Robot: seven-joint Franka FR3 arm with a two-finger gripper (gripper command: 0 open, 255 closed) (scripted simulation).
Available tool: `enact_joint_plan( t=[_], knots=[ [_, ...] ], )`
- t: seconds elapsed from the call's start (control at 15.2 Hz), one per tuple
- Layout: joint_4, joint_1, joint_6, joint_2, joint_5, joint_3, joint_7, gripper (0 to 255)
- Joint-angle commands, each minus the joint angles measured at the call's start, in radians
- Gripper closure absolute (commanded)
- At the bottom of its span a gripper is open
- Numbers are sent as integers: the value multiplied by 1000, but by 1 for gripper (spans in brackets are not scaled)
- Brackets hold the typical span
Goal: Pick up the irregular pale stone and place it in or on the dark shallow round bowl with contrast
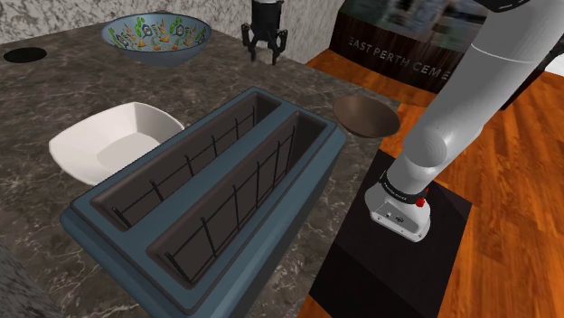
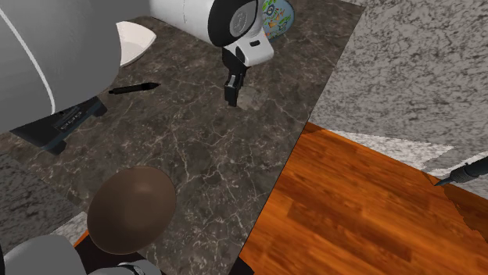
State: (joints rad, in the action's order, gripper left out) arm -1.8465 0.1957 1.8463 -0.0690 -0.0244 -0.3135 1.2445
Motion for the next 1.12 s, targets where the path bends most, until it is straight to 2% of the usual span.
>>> enact_joint_plan(
  t=[0.0, 0.79, 0.86, 1.06],
  knots=[
    [20, 1, -25, 5, -1, 0, -1, 255],
    [175, 1, -185, 10, -2, 0, 3, 255],
    [175, 1, -185, 10, -2, 0, 3, 255],
    [27, 8, -163, 142, -42, 5, -17, 255]
  ],
)
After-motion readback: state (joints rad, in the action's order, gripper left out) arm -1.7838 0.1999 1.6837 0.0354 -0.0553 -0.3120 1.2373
